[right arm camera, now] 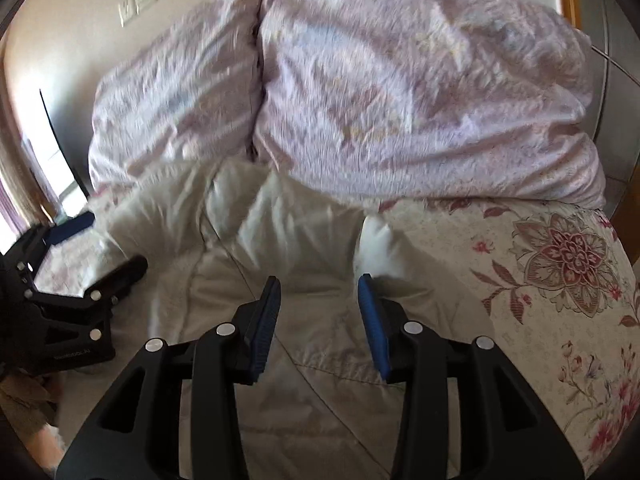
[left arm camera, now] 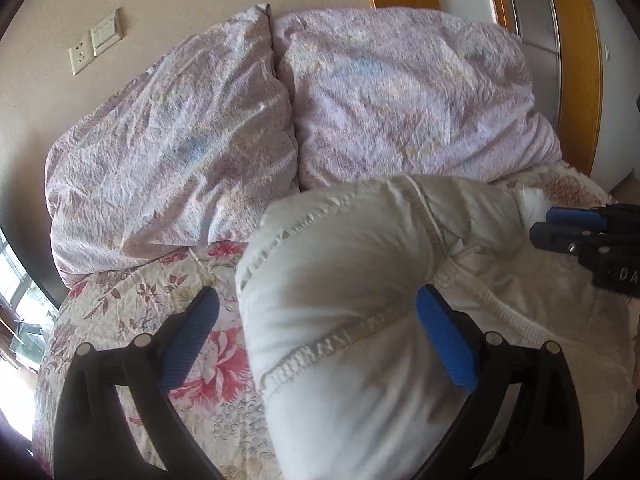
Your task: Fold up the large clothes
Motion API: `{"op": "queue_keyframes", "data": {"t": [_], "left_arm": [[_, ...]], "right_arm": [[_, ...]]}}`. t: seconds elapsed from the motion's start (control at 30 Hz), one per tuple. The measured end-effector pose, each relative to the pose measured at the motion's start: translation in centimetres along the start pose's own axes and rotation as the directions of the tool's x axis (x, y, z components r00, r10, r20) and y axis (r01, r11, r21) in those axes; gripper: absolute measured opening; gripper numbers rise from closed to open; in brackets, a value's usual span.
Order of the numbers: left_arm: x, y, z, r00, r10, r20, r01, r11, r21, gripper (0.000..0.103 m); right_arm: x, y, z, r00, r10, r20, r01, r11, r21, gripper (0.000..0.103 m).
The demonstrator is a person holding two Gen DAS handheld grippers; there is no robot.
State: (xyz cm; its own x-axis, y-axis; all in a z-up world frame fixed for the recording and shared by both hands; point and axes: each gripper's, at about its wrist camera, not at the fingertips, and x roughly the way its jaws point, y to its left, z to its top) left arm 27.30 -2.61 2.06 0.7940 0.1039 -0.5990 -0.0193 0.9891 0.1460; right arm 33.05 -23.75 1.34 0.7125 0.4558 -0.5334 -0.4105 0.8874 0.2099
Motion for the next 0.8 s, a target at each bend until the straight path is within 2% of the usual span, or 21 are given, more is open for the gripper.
{"op": "queue_keyframes", "data": {"t": [0.17, 0.23, 0.3, 0.4, 0.6, 0.8], "left_arm": [[0.3, 0.1, 2.4, 1.000, -0.016, -0.024, 0.014, 0.998, -0.055, 0.100], [1.0, -0.9, 2.8, 0.999, 0.002, -0.033, -0.003, 1.000, -0.030, 0.100], [2.1, -2.1, 2.6, 0.998, 0.036, -0.047, -0.034, 0.999, 0.024, 0.100], [3.2, -3.3, 1.6, 0.998, 0.062, -0.029, -0.060, 0.994, 0.089, 0.101], [4.7, -3.8, 1.2, 0.999, 0.045, -0.031, -0.042, 0.996, 0.073, 0.101], [5.7, -4.3, 0.6, 0.997, 0.065, -0.029, -0.062, 0.995, 0.082, 0.101]], "right_arm": [[0.6, 0.6, 1.9, 0.996, -0.078, 0.031, 0.078, 0.997, -0.023, 0.044], [1.9, 0.0, 1.9, 0.993, -0.116, 0.022, 0.116, 0.993, -0.014, 0.044], [3.4, -0.9, 1.1, 0.991, -0.135, -0.024, 0.135, 0.991, 0.005, 0.044], [4.2, -1.8, -0.3, 0.991, -0.128, -0.026, 0.128, 0.992, 0.002, 0.044], [5.3, -2.6, -0.9, 0.993, -0.113, -0.020, 0.114, 0.993, 0.035, 0.044], [6.3, -2.7, -0.8, 0.992, -0.115, -0.053, 0.118, 0.992, 0.038, 0.045]]}}
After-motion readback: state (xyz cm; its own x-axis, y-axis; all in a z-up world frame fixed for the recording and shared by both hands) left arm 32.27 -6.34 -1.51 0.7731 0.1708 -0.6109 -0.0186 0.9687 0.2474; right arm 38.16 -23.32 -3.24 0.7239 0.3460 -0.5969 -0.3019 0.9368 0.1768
